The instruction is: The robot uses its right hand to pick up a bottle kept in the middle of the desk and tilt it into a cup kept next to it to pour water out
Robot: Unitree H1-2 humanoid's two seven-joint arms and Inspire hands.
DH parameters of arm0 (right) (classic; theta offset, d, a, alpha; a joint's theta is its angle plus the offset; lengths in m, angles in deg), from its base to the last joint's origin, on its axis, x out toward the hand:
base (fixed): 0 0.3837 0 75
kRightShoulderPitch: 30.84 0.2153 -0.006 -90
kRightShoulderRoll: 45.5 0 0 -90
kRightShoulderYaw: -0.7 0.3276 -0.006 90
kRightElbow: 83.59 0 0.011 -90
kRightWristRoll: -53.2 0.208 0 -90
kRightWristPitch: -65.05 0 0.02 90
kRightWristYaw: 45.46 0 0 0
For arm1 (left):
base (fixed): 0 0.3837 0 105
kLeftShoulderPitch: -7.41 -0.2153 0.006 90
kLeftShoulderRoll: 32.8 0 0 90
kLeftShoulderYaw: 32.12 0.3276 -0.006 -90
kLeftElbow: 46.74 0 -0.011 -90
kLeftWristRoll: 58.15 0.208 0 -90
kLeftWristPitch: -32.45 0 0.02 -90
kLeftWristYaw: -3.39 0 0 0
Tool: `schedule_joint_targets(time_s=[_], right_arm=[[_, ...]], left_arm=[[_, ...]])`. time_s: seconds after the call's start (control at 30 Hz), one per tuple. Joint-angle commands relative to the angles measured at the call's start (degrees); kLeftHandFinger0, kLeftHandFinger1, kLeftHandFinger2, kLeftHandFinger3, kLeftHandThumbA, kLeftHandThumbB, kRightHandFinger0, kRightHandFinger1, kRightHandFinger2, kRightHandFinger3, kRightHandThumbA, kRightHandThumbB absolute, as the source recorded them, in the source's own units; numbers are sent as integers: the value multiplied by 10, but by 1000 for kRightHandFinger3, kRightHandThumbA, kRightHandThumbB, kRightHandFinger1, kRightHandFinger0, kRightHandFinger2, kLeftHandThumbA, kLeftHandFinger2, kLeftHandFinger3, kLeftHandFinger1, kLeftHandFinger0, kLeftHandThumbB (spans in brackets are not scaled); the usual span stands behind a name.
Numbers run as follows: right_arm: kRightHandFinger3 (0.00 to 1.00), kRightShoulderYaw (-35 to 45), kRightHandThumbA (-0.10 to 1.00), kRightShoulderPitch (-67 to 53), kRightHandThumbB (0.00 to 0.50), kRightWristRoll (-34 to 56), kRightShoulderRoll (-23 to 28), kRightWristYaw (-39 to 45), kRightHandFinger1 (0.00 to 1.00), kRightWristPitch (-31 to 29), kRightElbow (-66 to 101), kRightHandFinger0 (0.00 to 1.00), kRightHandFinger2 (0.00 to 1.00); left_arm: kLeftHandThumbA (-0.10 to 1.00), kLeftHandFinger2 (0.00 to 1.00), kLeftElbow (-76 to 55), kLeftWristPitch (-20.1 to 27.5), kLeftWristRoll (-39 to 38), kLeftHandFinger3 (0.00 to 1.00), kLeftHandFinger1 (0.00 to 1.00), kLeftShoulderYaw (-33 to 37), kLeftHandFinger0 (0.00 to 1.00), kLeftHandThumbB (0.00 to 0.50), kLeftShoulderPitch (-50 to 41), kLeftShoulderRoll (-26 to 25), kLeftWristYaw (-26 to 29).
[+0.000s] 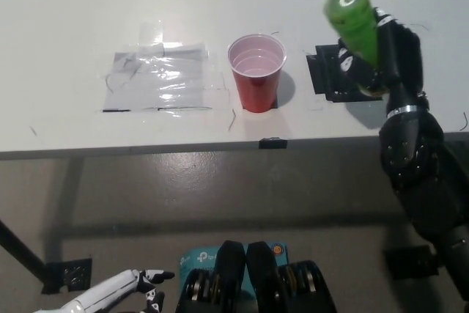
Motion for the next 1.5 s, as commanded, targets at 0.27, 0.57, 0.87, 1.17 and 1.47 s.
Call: schedule_joint_targets(time_s=[0.27,0.57,0.87,1.17,1.47], right_arm=[[290,-73,-100,63,69,-77,37,37,3,-75,10,0,127],[387,-106,-100,101,79,-124,70,88,0,-78,-1,0,151],[368,-126,-31,159,55,-168,114,116,7,-78,-14,0,154],[265,-164,-81,196,111,-235,127,84,0,-100,-39,0,225],[391,-234,48,231,104,-336,145,38,15,-145,-47,0,296]], left_arm=[[1000,1000,-8,-8,9,1000,1000,-2,1000,337,6,-6,-14],[1000,1000,-6,-8,15,1000,1000,4,1000,341,10,-10,-17],[1000,1000,-6,-8,12,1000,1000,0,1000,351,5,-11,-18],[1000,1000,-9,-8,17,1000,1000,-2,1000,349,9,-14,-25],[1000,1000,-12,-8,24,1000,1000,-3,1000,363,11,-13,-31]])
